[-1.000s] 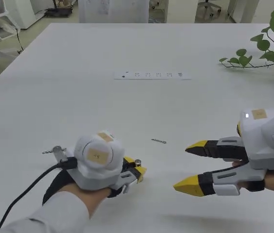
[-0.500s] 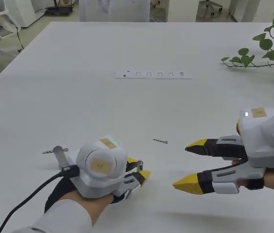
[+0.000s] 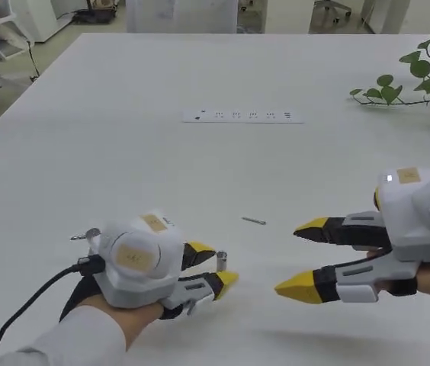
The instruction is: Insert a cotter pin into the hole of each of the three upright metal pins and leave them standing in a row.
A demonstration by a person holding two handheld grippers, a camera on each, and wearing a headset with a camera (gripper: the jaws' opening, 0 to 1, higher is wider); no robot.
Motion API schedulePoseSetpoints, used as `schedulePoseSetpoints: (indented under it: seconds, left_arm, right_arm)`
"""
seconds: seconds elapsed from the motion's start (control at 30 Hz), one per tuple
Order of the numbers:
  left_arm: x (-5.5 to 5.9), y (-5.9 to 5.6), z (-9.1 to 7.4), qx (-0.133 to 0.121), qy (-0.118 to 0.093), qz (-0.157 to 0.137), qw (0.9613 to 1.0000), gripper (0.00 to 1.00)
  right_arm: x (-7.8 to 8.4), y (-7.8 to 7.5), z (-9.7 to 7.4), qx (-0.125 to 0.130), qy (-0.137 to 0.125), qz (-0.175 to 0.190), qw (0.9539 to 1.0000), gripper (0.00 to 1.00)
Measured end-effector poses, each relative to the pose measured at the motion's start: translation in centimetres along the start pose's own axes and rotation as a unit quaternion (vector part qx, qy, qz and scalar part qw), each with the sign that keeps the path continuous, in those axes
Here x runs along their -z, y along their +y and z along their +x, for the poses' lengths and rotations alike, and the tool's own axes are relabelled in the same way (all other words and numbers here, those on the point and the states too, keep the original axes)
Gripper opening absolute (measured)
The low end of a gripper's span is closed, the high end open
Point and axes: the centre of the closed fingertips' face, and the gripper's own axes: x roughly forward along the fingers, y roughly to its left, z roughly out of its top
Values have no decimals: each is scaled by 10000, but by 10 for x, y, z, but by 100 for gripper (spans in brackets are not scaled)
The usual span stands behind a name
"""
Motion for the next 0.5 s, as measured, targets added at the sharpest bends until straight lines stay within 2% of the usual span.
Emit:
schedulePoseSetpoints:
  seconds: [0.07,0.1,0.2,0.23,0.5]
  left_arm:
    - [-1,1,-5,23,-6,22,10000,30]
    - [-2,-1,-9,157,-55,-22,9999,30]
    - [-5,-3,-18,339,-139,45,9993,32]
    - [-6,-7,-22,495,-210,35,9985,33]
    - [-9,-10,-44,863,-432,23,9953,45]
  right_arm:
    - [1,-1,0,-2,10,12,10000,63]
    - [1,-1,0,6,26,6,10000,63]
    - [2,-3,1,10,49,16,10000,63]
    - [2,-3,1,12,58,10,10000,63]
    - [4,-7,5,21,137,-7,9999,63]
